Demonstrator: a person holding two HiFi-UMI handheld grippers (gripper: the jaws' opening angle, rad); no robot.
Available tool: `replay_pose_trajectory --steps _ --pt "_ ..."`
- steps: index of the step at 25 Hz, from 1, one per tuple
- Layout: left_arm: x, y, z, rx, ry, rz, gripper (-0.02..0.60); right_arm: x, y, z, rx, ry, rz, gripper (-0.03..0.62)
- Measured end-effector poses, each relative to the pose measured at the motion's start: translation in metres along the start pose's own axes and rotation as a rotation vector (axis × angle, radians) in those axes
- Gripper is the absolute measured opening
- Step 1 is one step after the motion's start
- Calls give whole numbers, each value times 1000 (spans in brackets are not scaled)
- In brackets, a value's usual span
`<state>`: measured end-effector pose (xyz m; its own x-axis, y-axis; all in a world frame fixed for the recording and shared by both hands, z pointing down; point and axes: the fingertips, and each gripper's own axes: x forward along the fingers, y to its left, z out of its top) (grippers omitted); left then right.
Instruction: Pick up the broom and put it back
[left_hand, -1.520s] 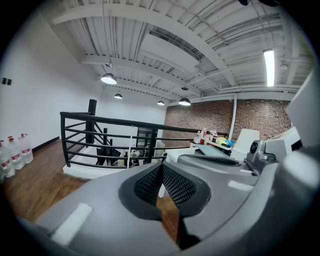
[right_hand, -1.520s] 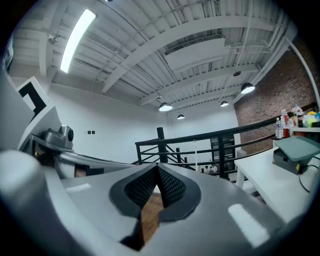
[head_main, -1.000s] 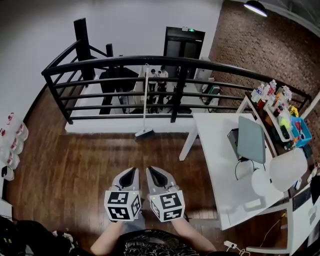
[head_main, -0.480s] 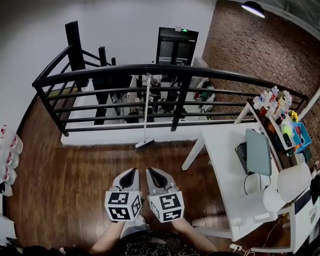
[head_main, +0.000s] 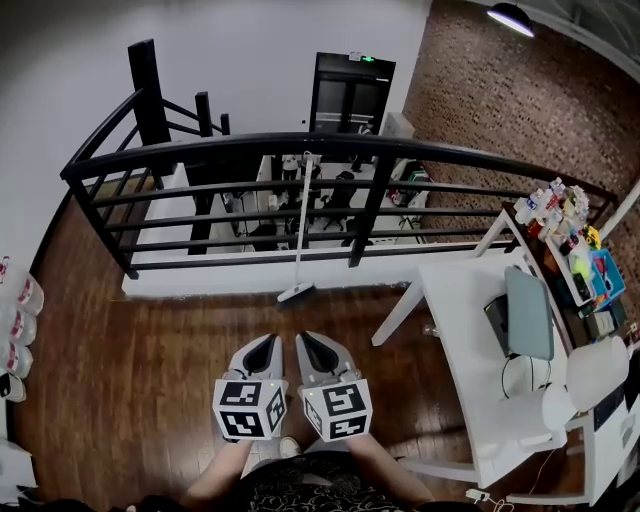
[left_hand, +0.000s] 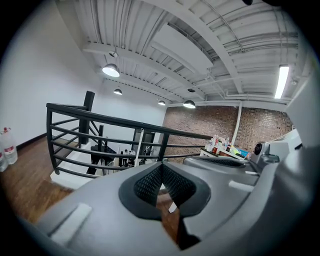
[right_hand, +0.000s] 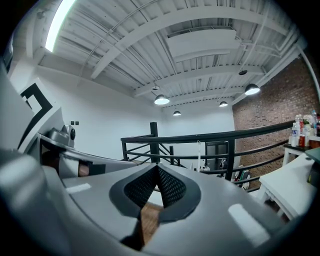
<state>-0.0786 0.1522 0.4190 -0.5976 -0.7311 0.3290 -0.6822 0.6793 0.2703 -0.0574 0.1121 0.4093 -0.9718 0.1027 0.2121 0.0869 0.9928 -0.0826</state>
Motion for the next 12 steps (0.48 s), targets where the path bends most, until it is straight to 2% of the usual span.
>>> replay_pose_trajectory --steps 12 --pt "62 38 14 -8 -1 29 5 70 -39 2 16 -14 5 0"
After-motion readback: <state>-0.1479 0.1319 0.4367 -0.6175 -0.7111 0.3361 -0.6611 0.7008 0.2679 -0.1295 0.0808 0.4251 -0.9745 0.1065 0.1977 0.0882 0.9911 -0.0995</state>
